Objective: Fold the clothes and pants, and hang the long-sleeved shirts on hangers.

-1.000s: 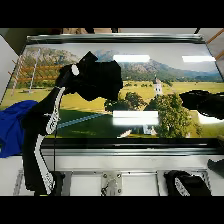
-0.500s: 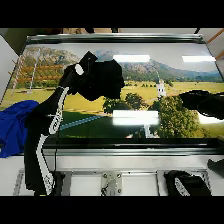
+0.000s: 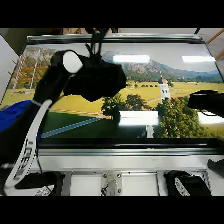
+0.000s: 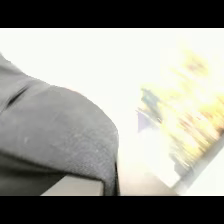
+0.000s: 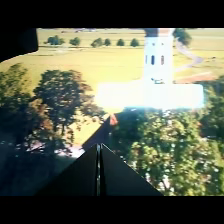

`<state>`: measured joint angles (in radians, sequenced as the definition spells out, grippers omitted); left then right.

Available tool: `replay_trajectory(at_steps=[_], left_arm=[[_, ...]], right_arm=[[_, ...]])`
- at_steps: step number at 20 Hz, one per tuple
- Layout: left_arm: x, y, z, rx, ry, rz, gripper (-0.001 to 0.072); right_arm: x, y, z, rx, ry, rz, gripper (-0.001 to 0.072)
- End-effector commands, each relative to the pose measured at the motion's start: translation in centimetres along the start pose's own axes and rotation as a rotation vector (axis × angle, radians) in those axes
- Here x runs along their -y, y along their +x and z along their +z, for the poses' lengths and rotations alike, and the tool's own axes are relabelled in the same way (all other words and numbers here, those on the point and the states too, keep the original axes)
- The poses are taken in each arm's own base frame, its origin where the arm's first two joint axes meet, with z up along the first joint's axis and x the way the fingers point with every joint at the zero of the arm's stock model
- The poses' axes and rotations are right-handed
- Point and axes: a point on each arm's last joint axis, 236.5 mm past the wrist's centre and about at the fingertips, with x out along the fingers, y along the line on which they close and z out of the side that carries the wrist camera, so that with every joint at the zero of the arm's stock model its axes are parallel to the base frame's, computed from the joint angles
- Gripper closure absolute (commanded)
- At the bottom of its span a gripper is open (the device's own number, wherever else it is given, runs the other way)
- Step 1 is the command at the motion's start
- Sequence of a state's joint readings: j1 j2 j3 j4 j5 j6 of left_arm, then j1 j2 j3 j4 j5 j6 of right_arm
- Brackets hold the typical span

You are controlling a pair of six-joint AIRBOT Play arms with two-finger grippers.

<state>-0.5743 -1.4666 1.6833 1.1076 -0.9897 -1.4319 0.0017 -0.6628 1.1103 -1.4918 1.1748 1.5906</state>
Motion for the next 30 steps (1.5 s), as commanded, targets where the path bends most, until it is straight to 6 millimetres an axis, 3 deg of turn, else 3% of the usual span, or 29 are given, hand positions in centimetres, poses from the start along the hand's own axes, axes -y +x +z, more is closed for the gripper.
replay_trajectory(at_steps=[1,2,4,5,6,7,9,11,13,14,18,21,27,30], left_arm=[[9.9,0.2,-5.7,-0.065,0.086,-0.135,0.0682],[11.4,1.2,-7.3,-0.084,0.101,-0.156,0.0682],[12.3,2.5,-9.4,-0.107,0.107,-0.167,0.0681],[11.9,2.9,-10.0,-0.117,0.102,-0.160,0.0614],[11.1,3.0,-10.2,-0.123,0.088,-0.148,0.0240],[9.8,2.9,-9.8,-0.124,0.059,-0.128,0.0089],[6.0,2.1,-8.2,-0.102,-0.025,-0.070,0.0101],[0.1,1.4,-7.5,-0.093,-0.128,0.055,0.0102],[-4.8,1.4,-8.9,-0.146,-0.199,0.186,0.0101],[-6.0,2.1,-10.1,-0.190,-0.207,0.216,0.0101],[-6.6,7.3,-14.2,-0.350,-0.174,0.248,0.0102],[-6.7,10.6,-14.1,-0.408,-0.104,0.283,0.0102],[-7.8,15.0,-17.8,-0.595,-0.086,0.333,0.0101],[-8.5,15.9,-18.4,-0.638,-0.106,0.345,0.0102]], right_arm=[[2.7,-0.2,0.1,0.002,-0.053,-0.115,0.0690],[2.7,-0.2,0.1,0.002,-0.053,-0.114,0.0690],[2.7,-0.2,0.1,0.002,-0.053,-0.114,0.0690],[2.7,-0.2,0.1,0.000,-0.053,-0.114,0.0690],[2.6,-0.2,0.1,0.000,-0.051,-0.111,0.0690],[2.6,-0.2,0.0,-0.002,-0.051,-0.111,0.0690],[2.6,-0.1,-0.2,-0.013,-0.049,-0.108,0.0685],[2.0,-0.1,-0.3,-0.015,-0.040,-0.085,0.0683],[1.1,0.1,-0.4,-0.018,-0.024,-0.047,0.0682],[0.7,0.2,-0.4,-0.022,-0.017,-0.030,0.0683],[0.2,1.1,-0.8,-0.048,-0.006,-0.008,0.0682],[0.3,1.6,-1.1,-0.069,-0.004,-0.008,0.0682],[0.3,1.9,-1.9,-0.099,-0.003,-0.009,0.0682],[0.3,1.9,-2.1,-0.111,-0.002,-0.007,0.0682]])
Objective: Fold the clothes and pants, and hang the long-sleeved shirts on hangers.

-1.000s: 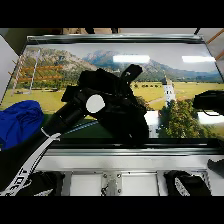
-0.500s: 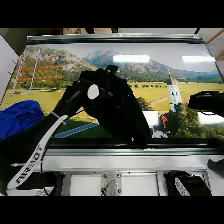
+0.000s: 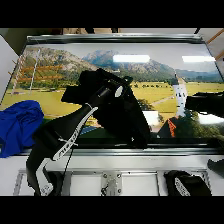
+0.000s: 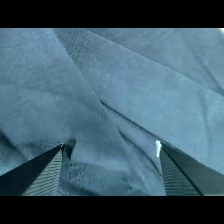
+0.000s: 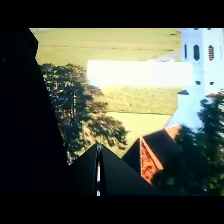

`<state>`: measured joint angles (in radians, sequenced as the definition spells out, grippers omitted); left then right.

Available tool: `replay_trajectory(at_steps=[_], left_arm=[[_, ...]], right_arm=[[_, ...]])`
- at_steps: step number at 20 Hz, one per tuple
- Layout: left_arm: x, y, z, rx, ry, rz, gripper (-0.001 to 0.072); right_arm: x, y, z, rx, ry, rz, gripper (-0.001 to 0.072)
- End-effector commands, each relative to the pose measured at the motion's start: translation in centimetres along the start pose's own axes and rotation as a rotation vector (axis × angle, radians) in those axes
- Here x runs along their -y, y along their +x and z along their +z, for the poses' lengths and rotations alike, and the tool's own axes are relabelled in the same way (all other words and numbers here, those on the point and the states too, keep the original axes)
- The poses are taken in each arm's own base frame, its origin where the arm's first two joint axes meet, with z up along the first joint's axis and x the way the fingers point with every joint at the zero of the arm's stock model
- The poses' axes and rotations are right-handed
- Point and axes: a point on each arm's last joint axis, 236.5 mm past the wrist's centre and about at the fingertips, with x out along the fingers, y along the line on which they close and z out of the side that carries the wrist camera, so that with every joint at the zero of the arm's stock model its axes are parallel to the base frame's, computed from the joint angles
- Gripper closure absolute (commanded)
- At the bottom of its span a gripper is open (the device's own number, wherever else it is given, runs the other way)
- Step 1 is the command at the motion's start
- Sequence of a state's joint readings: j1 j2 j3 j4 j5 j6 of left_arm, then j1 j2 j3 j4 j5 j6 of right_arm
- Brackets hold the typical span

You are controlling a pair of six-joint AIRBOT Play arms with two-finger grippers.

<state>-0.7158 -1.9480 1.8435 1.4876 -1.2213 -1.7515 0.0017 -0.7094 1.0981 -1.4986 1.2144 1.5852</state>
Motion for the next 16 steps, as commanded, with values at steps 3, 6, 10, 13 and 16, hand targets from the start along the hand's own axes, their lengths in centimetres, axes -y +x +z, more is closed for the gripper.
replay_trajectory(at_steps=[3,6,10,13,16], left_arm=[[-0.8,1.5,-0.1,-0.054,-0.006,0.032,0.0554],[-2.7,-0.4,0.1,-0.052,-0.033,0.052,0.0681],[-4.3,-5.8,-0.7,0.020,-0.071,0.043,0.0681],[-4.0,-7.1,-5.2,0.004,-0.072,0.030,0.0681],[-3.6,-6.5,-10.4,-0.052,-0.083,0.026,0.0681]], right_arm=[[0.0,0.2,-0.9,-0.039,0.002,0.003,0.0682],[-0.8,1.0,-2.1,-0.075,-0.006,0.037,0.0210],[-5.5,3.6,-5.4,-0.205,-0.020,0.228,0.0180],[-8.7,6.5,-8.7,-0.336,-0.100,0.288,0.0181],[-12.9,9.8,-11.9,-0.436,-0.239,0.331,0.0210]])
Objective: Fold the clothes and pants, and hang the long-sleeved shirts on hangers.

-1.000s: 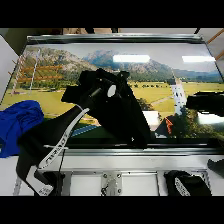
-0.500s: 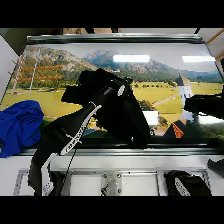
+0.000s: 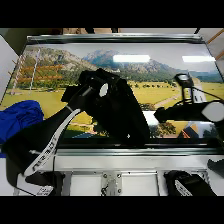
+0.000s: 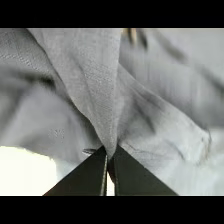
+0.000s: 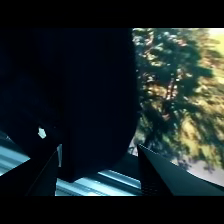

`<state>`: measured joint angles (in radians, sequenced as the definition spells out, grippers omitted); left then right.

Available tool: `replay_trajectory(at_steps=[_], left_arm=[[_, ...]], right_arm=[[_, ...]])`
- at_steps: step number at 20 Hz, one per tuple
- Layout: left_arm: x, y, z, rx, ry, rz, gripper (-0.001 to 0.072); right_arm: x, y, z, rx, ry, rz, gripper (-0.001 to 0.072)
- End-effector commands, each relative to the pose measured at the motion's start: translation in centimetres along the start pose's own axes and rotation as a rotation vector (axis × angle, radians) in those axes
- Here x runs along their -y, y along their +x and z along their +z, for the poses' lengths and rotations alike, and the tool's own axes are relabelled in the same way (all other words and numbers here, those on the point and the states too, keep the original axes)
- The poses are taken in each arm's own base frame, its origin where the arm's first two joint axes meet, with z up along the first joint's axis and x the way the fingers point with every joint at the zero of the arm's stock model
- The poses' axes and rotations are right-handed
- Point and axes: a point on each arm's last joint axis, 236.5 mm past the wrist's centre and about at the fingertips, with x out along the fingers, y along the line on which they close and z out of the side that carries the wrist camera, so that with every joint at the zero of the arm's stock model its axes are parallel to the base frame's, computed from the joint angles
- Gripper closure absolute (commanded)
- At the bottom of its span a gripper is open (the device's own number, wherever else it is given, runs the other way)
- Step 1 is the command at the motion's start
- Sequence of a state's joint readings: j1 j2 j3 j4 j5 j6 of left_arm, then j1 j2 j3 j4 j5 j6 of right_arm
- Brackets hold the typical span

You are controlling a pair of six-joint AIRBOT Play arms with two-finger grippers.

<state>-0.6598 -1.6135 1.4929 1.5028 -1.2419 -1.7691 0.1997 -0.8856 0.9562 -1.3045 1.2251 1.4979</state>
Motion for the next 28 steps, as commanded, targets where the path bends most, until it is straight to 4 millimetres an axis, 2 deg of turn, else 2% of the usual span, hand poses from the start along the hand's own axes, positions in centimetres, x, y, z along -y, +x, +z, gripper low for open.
replay_trajectory(at_steps=[1,3,5,7,10,14,15,16,17,19,23,25,28], left_arm=[[-0.1,0.4,-5.6,-0.042,-0.027,-0.003,0.0680],[-0.3,0.8,-8.2,-0.065,-0.041,0.000,0.0681],[-0.2,0.8,-9.9,-0.067,-0.036,-0.002,0.0681],[-0.2,0.4,-10.5,-0.047,-0.051,-0.009,0.0681],[0.7,-0.2,-10.7,-0.025,-0.082,-0.061,0.0681],[1.2,-0.4,-10.8,-0.024,-0.092,-0.082,0.0681],[1.2,-0.4,-10.8,-0.025,-0.092,-0.082,0.0681],[1.2,-0.4,-10.8,-0.026,-0.092,-0.082,0.0681],[1.2,-0.4,-10.8,-0.026,-0.092,-0.082,0.0681],[1.2,-0.4,-10.8,-0.027,-0.092,-0.082,0.0681],[1.2,-0.4,-10.8,-0.027,-0.092,-0.082,0.0680],[1.2,-0.4,-10.8,-0.026,-0.092,-0.082,0.0681],[1.2,-0.4,-10.8,-0.027,-0.092,-0.082,0.0681]], right_arm=[[-3.6,6.0,-1.8,-0.134,-0.147,0.023,0.0211],[-4.1,9.3,-2.8,-0.197,-0.191,-0.027,0.0210],[-3.9,12.4,-4.2,-0.266,-0.218,-0.081,0.0210],[-2.9,14.5,-5.2,-0.314,-0.228,-0.155,0.0210],[-0.4,16.1,-6.0,-0.360,-0.214,-0.263,0.0210],[1.6,15.9,-5.7,-0.368,-0.253,-0.344,0.0211],[2.5,15.5,-5.7,-0.380,-0.276,-0.381,0.0234],[3.7,14.9,-5.6,-0.395,-0.305,-0.431,0.0317],[4.7,14.3,-5.4,-0.404,-0.325,-0.472,0.0340],[6.2,13.5,-5.1,-0.414,-0.333,-0.521,0.0340],[7.3,12.5,-4.5,-0.386,-0.270,-0.524,0.0340],[6.3,12.9,-4.8,-0.377,-0.211,-0.475,0.0340],[2.3,15.4,-5.9,-0.379,-0.122,-0.299,0.0340]])
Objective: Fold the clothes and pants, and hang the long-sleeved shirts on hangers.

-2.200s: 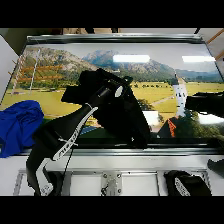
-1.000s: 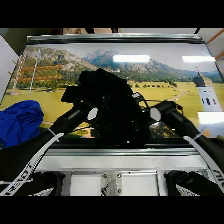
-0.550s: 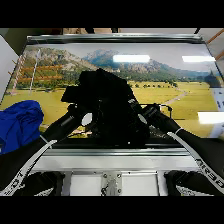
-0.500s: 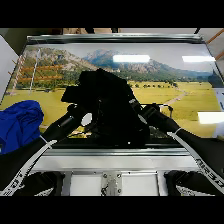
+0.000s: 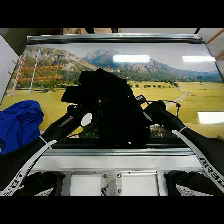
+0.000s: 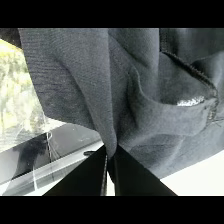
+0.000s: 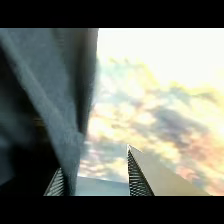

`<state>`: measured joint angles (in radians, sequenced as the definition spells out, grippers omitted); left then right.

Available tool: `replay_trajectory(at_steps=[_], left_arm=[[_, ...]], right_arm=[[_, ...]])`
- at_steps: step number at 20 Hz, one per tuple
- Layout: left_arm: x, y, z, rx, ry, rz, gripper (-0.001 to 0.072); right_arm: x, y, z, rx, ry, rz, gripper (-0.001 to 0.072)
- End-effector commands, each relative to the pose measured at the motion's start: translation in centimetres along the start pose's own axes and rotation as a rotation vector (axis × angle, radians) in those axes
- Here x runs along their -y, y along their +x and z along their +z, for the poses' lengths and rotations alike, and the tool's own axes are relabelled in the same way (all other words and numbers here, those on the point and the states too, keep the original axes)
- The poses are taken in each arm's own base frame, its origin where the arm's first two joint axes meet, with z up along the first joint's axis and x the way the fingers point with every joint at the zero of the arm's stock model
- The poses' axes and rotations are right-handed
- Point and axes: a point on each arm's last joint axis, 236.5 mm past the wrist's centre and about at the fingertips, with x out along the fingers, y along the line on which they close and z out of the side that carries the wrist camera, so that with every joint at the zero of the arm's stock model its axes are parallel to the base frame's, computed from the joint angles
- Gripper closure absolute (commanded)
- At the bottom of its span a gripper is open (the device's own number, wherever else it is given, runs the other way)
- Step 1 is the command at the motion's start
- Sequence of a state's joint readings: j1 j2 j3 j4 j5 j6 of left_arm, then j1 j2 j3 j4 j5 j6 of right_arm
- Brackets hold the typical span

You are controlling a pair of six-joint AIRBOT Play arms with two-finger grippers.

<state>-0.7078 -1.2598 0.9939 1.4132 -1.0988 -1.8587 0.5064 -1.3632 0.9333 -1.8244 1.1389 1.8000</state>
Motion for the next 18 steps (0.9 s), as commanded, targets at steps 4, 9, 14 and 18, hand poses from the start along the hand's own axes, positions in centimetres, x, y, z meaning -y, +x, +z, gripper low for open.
replay_trajectory(at_steps=[4,9,14,18], left_arm=[[-0.1,-0.1,-0.4,-0.015,0.002,0.005,0.0681],[-0.1,-2.9,0.7,0.061,0.005,-0.011,0.0681],[1.1,-26.5,10.7,0.663,-0.017,-0.146,0.0681],[6.4,-53.1,9.2,1.309,0.153,-0.314,0.0681]], right_arm=[[-5.1,1.8,1.4,0.014,0.080,0.200,0.0353],[-1.2,0.0,2.7,0.074,0.046,0.063,0.0692],[9.2,-21.1,8.7,0.487,0.140,-0.102,0.0693],[14.7,-48.0,5.9,1.128,0.352,0.015,0.0694]])
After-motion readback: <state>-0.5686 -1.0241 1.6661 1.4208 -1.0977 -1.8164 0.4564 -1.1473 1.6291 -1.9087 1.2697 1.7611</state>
